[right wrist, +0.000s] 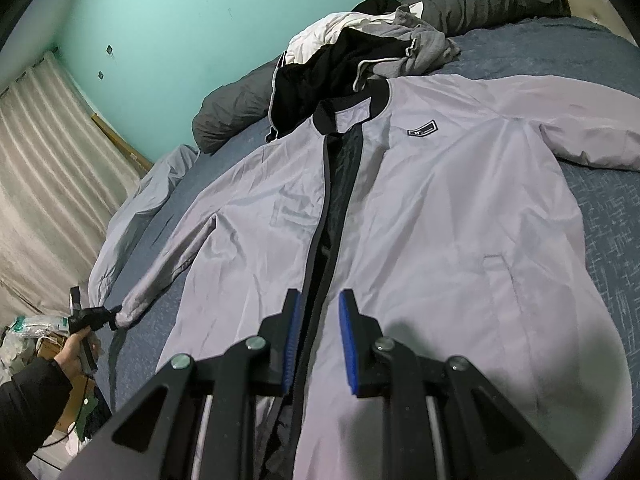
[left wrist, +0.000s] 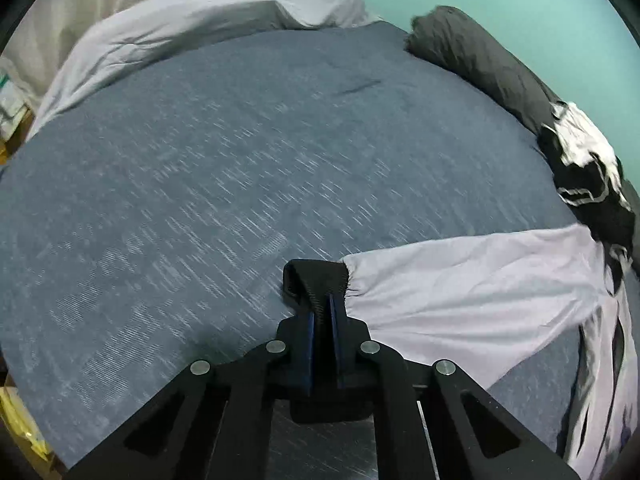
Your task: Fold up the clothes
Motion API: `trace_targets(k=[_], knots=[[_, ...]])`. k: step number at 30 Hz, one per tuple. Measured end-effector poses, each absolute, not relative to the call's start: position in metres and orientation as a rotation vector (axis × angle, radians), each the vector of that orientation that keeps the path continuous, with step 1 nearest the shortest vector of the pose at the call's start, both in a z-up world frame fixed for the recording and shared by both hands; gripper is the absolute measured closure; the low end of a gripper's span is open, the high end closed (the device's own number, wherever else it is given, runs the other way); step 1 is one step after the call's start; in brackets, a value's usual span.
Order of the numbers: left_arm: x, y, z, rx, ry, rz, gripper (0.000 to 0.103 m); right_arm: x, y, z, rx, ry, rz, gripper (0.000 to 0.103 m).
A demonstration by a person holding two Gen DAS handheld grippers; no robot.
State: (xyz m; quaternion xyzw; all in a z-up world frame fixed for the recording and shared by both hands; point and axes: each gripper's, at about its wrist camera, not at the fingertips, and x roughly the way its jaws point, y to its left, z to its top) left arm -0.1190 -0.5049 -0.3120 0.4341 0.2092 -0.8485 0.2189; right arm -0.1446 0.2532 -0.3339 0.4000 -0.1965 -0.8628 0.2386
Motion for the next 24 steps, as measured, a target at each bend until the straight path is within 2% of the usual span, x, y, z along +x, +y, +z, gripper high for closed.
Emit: trace_targets(k=[5, 11, 13, 15, 24], knots=[[-0.132, -0.504, -0.314, 1.251, 0.525, -2.311, 0.096, -0.144, 0.255, -0.333, 1.088, -0.541, -2.363, 0.084], [-0.142, -0.488, -0.295, 1.205, 0.362, -2.251, 0.083, -0.144, 0.256, -0.332, 1.08, -0.55, -2.36, 0.084], [-0.143, -0.477, -0.279, 1.145, 0.317, -2.274, 0.074, -0.144, 0.256, -0.331, 1.078, -0.552, -2.359, 0.084], [-0.154, -0.459, -0.273, 1.17, 0.265, -2.357, 0.07, -0.143, 0.256, -0.331, 1.075, -0.552, -2.357, 0.084], [-0.236, -0.333, -0.308, 1.461, 0.104, -2.655, 0.07, -0.142, 0.254, -0.331, 1.076, -0.545, -2.348, 0.084]])
